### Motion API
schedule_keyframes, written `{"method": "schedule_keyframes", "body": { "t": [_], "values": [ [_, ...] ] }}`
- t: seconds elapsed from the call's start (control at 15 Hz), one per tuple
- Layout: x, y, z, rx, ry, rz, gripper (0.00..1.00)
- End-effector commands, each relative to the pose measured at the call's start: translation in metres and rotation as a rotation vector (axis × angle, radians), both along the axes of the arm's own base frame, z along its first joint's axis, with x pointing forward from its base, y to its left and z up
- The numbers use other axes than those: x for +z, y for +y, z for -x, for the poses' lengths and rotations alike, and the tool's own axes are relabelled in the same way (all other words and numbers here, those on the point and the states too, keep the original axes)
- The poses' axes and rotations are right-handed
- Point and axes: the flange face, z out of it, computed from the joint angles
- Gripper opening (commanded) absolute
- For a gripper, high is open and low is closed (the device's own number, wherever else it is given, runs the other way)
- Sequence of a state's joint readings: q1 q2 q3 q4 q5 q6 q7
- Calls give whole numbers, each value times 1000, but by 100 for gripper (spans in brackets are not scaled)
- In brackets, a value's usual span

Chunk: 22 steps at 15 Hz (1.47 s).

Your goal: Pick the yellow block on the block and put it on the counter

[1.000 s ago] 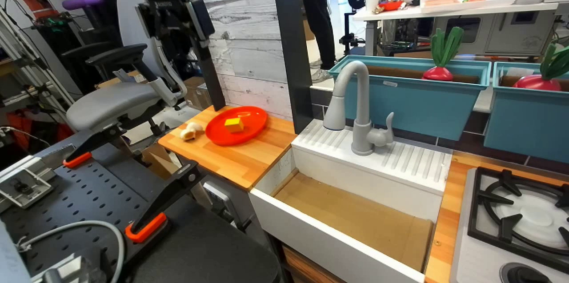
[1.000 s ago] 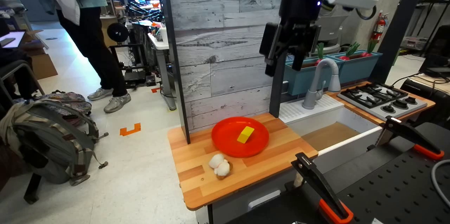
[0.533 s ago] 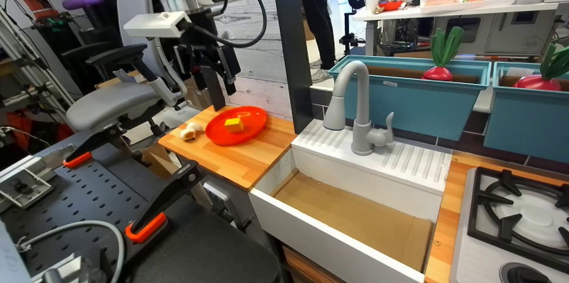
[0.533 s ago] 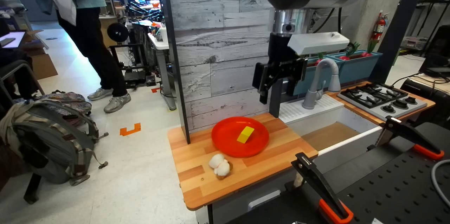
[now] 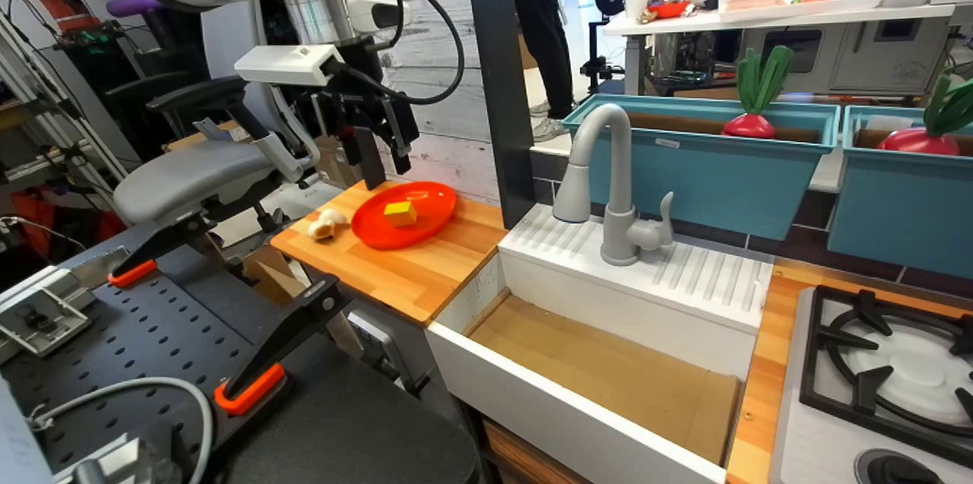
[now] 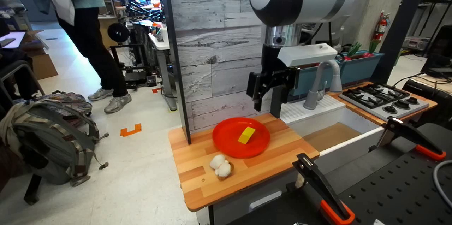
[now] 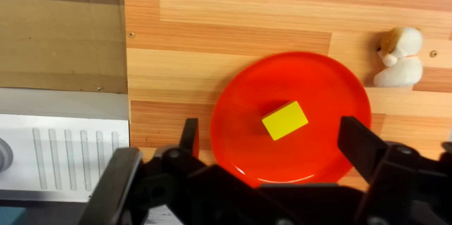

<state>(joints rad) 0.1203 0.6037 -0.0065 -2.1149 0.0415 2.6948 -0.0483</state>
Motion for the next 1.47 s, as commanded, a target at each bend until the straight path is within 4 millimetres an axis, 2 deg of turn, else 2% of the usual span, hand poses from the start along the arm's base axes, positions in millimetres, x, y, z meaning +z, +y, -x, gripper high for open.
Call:
{"method": "schedule_keyframes", "body": {
  "t": [0.0, 0.4, 0.87, 1.27, 1.33, 1.4],
  "values": [
    [-13, 6, -1, -29, 23, 2, 100],
    [-56, 34, -20, 17, 42, 13, 100],
    [-86, 57, -42, 184, 7, 123, 100],
    [-105, 66, -52, 235, -6, 156, 100],
    [-107, 66, -53, 238, -9, 152, 75],
    [-109, 66, -55, 237, -12, 152, 74]
  ]
}}
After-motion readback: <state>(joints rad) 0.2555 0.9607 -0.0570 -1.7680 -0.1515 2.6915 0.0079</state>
